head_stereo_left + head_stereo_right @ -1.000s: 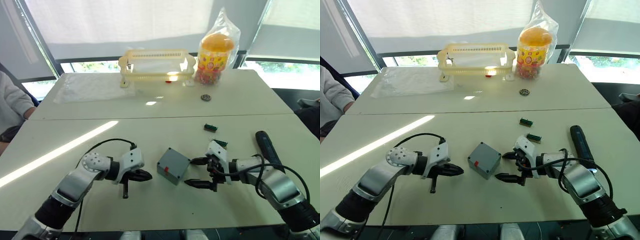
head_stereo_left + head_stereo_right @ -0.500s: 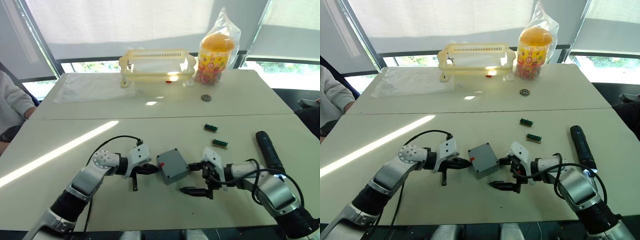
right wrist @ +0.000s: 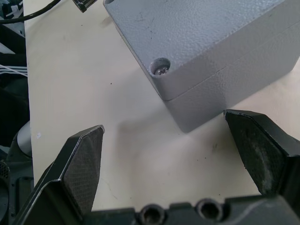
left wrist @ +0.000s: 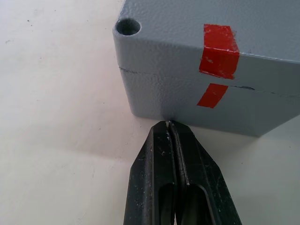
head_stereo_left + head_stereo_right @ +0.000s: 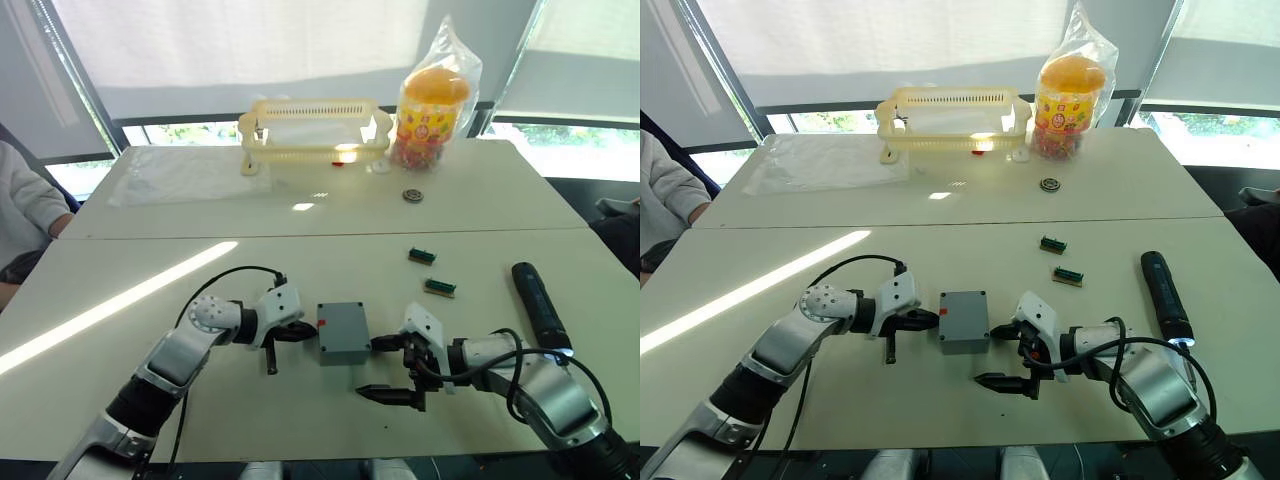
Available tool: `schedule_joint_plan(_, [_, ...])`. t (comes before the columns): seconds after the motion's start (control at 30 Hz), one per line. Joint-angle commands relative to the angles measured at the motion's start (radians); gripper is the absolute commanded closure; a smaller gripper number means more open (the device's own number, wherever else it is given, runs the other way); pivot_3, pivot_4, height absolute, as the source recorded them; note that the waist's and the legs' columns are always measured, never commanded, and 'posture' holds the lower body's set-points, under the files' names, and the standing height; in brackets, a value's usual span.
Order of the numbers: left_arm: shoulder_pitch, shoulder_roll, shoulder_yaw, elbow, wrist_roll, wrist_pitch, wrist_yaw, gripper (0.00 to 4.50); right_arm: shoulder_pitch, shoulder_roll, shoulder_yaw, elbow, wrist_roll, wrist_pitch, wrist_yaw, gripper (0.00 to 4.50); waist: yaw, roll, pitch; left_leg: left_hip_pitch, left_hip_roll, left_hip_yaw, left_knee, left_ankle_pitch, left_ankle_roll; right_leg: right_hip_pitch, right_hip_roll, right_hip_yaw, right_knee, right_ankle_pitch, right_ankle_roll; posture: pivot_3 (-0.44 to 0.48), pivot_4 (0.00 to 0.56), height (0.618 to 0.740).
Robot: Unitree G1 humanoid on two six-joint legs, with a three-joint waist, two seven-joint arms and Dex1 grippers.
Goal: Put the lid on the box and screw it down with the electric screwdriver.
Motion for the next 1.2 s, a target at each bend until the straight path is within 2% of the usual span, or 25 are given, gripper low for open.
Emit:
schedule_joint_plan(0.03, [-0.010,-0.014,-0.006,-0.017,-0.002,-0.014,0.003,4.50,0.005,-0.007,-0.005,-0.034,0.018,0.004,0.010,0.02,0.000,0.000,0.000,0.000,0.000,0.000,0.000,0.000,0.000,0.000,0.000,0.000,0.000,0.000,0.000,0.000,0.150,0.740])
schedule_joint_plan(0.23, [0.012,0.014,0.037,-0.074,-0.041,0.053,-0.007,4.50,0.012,-0.037,-0.039,-0.045,0.020,0.021,0.004,0.02,0.000,0.000,0.000,0.000,0.000,0.000,0.000,0.000,0.000,0.000,0.000,0.000,0.000,0.000,0.000,0.000,0.150,0.740])
schedule_joint_plan(0.3, [0.026,0.063,0.068,-0.117,-0.073,0.090,-0.036,4.50,0.019,-0.068,-0.103,-0.056,0.043,0.045,-0.005,0.02,-0.001,0.000,0.000,0.000,0.000,0.000,0.000,0.000,0.000,0.000,0.000,0.000,0.000,0.000,0.000,0.000,0.150,0.740])
schedule_joint_plan(0.47, [-0.028,0.158,0.222,-0.200,-0.257,0.268,-0.089,4.50,0.019,-0.129,-0.345,-0.066,0.182,0.184,-0.030,0.02,0.000,0.000,0.000,0.000,0.000,0.000,0.000,0.000,0.000,-0.001,0.000,0.000,0.002,0.000,0.000,0.000,0.150,0.740])
schedule_joint_plan(0.6, [-0.159,0.141,0.300,-0.214,-0.387,0.398,-0.073,4.50,-0.052,-0.052,-0.477,0.050,0.196,0.166,-0.150,0.02,0.000,-0.001,0.000,0.000,0.000,-0.001,0.002,0.000,0.000,0.001,0.000,-0.001,0.002,0.000,0.000,0.000,0.150,0.740])
schedule_joint_plan(0.73, [-0.234,0.105,0.260,-0.228,-0.418,0.414,-0.068,4.50,-0.120,0.050,-0.447,0.177,0.091,0.042,-0.275,0.02,-0.003,-0.001,0.000,0.000,0.000,0.000,0.003,0.000,0.000,0.001,0.000,-0.001,0.002,0.000,0.000,0.000,0.150,0.740])
schedule_joint_plan(0.9, [-0.288,0.097,0.153,-0.179,-0.341,0.299,-0.102,4.50,-0.169,0.114,-0.397,0.304,-0.010,-0.092,-0.347,2.42,-0.004,0.000,0.000,0.000,0.000,0.001,0.004,0.000,0.000,-0.003,0.000,0.001,0.009,0.000,0.000,0.000,0.150,0.740])
schedule_joint_plan(1.2, [-0.282,0.077,0.106,-0.153,-0.313,0.238,-0.107,4.50,-0.140,0.166,-0.401,0.360,-0.054,-0.187,-0.402,2.42,-0.004,0.000,0.000,-0.001,0.000,0.001,0.004,0.000,0.000,-0.004,0.000,0.001,0.010,0.000,0.000,0.000,0.150,0.740])
